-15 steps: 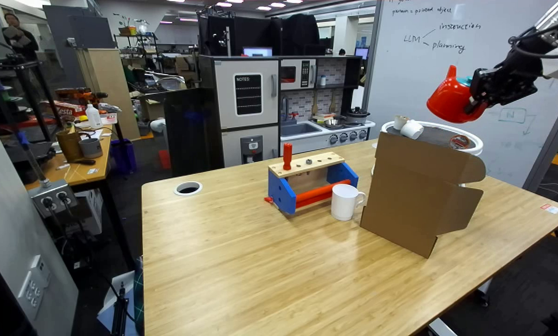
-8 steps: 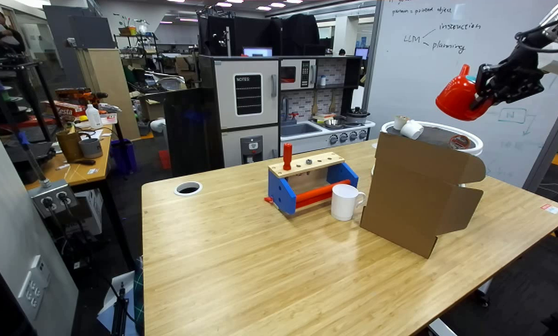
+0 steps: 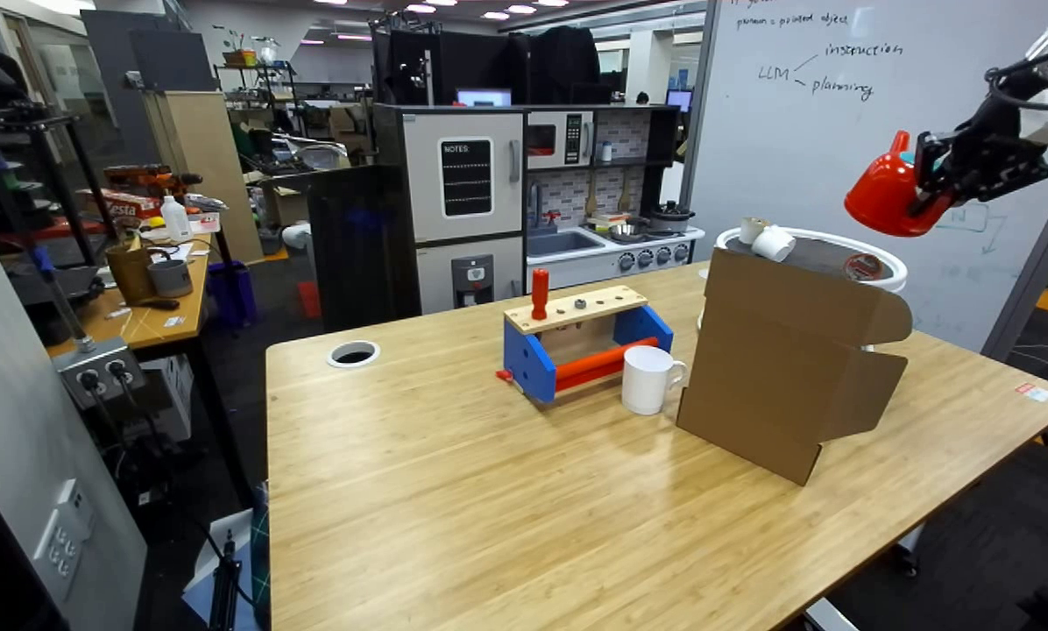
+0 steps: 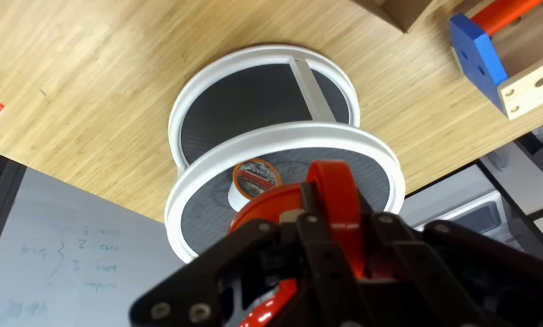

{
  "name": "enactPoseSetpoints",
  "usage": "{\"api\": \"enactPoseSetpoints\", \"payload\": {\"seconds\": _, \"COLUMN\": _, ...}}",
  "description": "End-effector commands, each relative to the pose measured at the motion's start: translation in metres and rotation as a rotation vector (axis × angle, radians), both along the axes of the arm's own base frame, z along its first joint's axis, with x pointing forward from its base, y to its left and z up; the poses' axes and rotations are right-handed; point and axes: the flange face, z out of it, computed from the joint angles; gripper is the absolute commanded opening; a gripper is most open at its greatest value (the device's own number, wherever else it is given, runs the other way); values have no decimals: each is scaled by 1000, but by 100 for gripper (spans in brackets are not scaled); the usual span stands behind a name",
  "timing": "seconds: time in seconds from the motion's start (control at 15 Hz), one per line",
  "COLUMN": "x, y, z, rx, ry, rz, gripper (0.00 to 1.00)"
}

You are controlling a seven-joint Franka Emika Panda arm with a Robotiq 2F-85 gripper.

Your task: Put the kettle on the top shelf of the stand

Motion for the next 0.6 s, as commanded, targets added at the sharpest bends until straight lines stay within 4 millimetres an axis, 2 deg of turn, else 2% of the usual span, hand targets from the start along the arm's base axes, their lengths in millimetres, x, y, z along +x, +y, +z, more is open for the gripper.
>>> {"api": "enactPoseSetpoints", "payload": {"seconds": 0.0, "x": -6, "y": 21, "z": -11, "rx": -6, "ry": 46, "rz": 47, "gripper": 4}}
{"api": "enactPoseSetpoints", "payload": {"seconds": 0.27, "x": -11, "y": 51, "z": -24, "rx": -10, "ry": 41, "rz": 147, "gripper": 4}}
{"api": "enactPoseSetpoints", "payload": {"seconds": 0.53, "x": -21, "y": 60, "z": -30, "rx": -19, "ry": 60, "rz": 160, "gripper": 4}}
